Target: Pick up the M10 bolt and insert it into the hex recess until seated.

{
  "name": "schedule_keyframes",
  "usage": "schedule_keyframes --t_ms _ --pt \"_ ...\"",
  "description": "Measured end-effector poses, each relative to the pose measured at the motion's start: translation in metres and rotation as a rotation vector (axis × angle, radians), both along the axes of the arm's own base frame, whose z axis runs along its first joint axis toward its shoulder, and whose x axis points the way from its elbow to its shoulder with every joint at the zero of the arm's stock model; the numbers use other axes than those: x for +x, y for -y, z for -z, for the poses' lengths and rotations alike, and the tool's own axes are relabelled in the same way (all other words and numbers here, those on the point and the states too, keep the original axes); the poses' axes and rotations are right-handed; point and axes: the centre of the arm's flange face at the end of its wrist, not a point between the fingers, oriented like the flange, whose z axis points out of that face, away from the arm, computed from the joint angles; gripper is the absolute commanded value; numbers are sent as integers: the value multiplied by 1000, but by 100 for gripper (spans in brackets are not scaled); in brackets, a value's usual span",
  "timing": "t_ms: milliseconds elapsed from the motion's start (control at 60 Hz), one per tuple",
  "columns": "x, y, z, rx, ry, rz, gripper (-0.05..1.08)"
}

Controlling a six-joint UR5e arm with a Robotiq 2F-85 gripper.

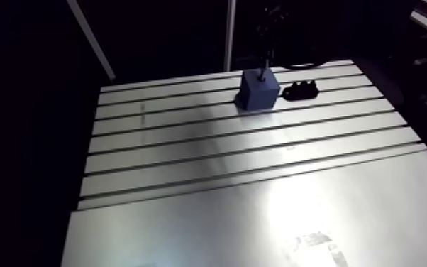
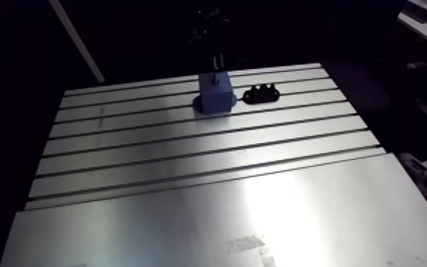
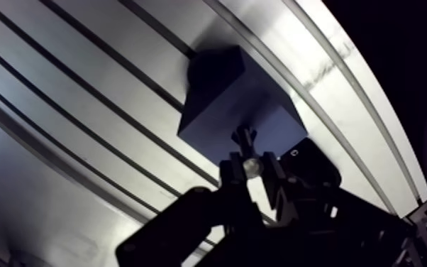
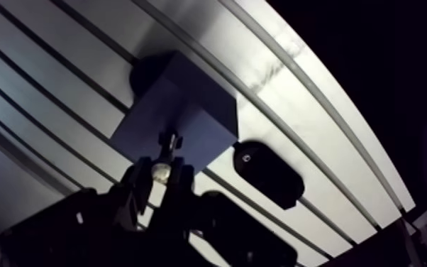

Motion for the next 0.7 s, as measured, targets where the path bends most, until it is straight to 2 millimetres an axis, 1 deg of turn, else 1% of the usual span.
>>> schedule_keyframes --t_ms 700 --pt "2 1 3 -2 5 1 93"
